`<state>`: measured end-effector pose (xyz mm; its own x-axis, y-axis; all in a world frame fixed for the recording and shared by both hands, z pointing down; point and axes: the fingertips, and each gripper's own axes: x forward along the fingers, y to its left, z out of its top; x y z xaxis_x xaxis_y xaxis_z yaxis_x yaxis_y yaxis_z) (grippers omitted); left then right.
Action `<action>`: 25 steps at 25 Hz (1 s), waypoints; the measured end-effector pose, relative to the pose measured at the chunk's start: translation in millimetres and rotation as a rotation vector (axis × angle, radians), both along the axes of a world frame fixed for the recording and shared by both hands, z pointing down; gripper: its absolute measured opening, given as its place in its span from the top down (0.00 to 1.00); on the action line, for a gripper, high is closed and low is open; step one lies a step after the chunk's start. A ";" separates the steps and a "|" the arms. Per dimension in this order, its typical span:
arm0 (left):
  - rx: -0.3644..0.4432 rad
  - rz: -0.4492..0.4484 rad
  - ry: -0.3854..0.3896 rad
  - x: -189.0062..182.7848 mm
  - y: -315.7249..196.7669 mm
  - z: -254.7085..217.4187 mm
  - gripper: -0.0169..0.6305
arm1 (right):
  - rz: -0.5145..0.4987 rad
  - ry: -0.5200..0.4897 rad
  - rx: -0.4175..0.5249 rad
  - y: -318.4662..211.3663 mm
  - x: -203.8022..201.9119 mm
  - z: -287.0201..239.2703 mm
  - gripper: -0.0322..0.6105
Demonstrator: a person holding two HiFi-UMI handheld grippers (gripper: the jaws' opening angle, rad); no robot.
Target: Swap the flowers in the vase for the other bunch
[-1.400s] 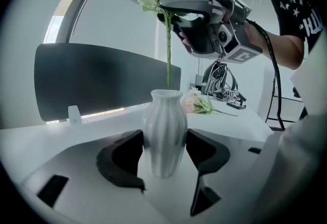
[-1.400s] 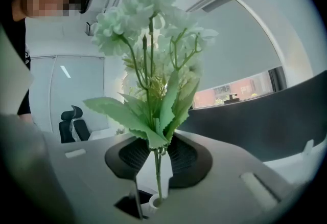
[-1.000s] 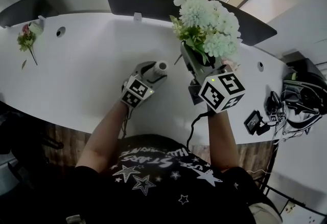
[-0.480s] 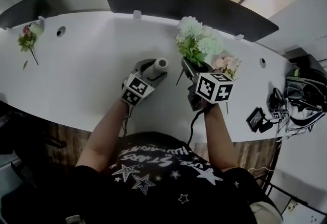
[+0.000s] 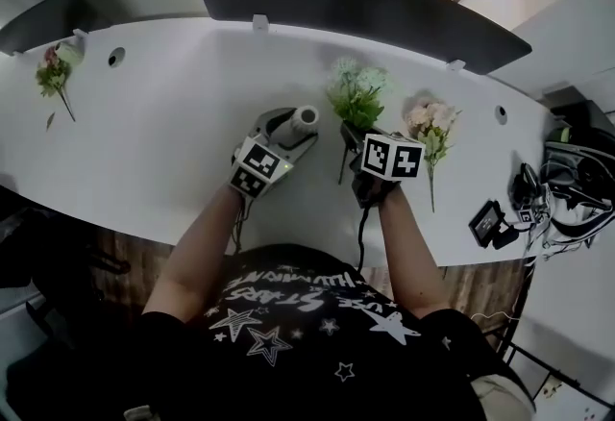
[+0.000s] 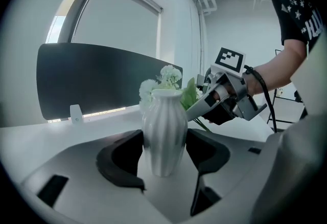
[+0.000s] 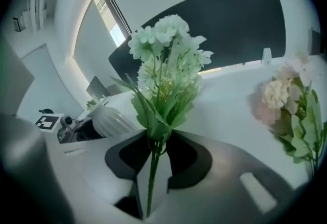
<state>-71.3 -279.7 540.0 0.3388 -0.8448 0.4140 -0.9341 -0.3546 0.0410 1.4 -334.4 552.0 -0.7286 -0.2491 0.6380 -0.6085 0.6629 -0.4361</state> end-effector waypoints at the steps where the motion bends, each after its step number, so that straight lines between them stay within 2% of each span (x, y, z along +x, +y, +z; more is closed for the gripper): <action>1: 0.000 -0.002 0.000 -0.1 0.0 0.0 0.55 | 0.007 0.014 -0.010 -0.1 1.0 4.9 0.82; 7: -0.002 -0.002 -0.017 0.2 0.3 -0.1 0.55 | 0.058 0.041 -0.056 0.4 4.3 22.7 0.82; 10: -0.015 0.000 -0.051 -0.8 1.6 4.4 0.55 | 0.074 0.057 -0.052 0.7 5.0 26.8 0.81; 14: -0.014 -0.019 -0.050 -3.2 3.7 4.0 0.55 | 0.084 0.091 -0.033 1.7 5.9 30.1 0.81; 16: -0.009 -0.033 -0.040 -4.0 5.0 2.8 0.53 | 0.088 0.095 -0.021 1.8 6.7 31.2 0.78; 19: -0.009 -0.043 -0.028 -4.3 10.7 2.0 0.50 | 0.092 0.080 -0.004 4.7 6.9 30.2 0.67; 25: -0.001 -0.050 -0.017 -9.5 27.5 -4.2 0.48 | 0.120 0.078 0.042 13.7 13.2 21.4 0.63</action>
<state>-80.9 -252.2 535.8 0.2893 -0.8603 0.4198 -0.9512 -0.3074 0.0255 14.6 -320.7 573.4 -0.6404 -0.3587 0.6791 -0.7155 0.6000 -0.3577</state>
